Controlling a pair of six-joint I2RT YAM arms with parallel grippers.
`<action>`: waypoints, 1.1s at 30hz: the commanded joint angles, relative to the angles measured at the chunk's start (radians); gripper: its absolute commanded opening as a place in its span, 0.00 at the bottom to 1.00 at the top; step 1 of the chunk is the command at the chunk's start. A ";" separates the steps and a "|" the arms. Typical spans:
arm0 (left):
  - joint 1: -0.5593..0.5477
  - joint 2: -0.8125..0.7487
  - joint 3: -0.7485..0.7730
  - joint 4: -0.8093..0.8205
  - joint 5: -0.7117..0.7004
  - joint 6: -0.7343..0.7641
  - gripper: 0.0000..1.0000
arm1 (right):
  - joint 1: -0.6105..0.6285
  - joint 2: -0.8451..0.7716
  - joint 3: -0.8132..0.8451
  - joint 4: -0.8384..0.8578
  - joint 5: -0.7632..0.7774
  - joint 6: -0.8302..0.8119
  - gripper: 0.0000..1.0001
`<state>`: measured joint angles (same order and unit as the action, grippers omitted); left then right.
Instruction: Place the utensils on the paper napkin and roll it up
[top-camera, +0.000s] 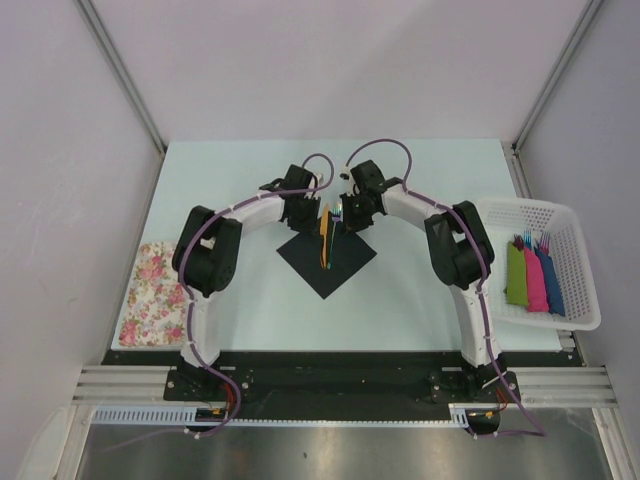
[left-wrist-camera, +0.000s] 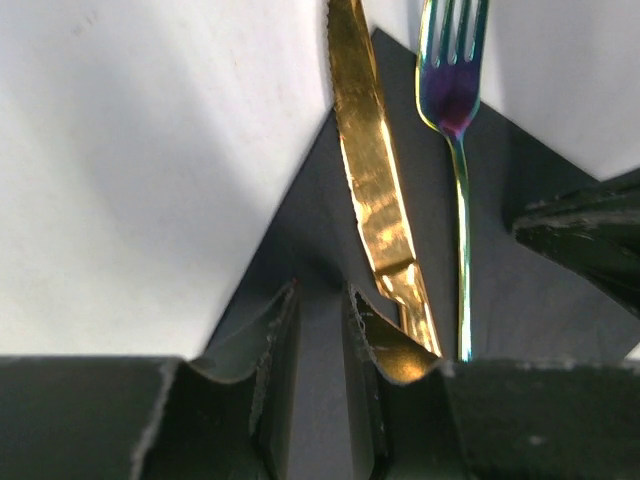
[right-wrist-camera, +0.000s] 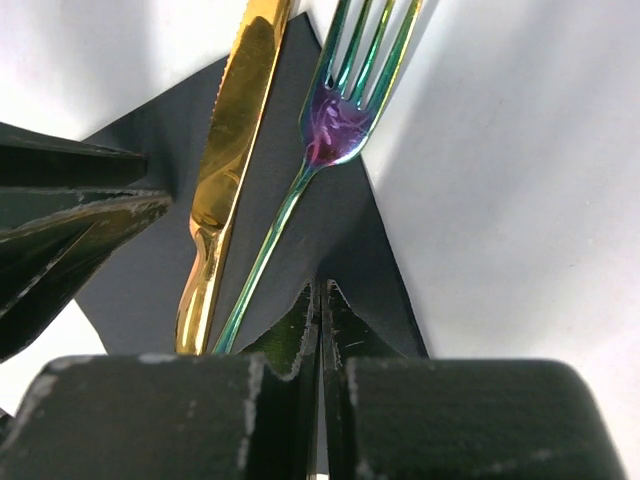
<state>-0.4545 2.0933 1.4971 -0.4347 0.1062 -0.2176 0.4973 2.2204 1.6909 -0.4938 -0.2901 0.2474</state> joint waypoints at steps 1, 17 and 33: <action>0.014 0.028 0.043 0.002 -0.010 -0.031 0.28 | 0.010 0.018 0.038 0.008 0.032 0.010 0.00; 0.016 0.074 0.054 -0.041 -0.019 -0.040 0.35 | -0.009 0.024 0.018 0.003 0.046 0.016 0.00; 0.005 0.106 0.086 -0.091 -0.059 -0.058 0.41 | -0.025 0.024 0.019 0.001 0.028 0.029 0.00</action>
<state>-0.4519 2.1399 1.5803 -0.5133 0.1097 -0.2668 0.4801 2.2292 1.6928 -0.4950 -0.2783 0.2707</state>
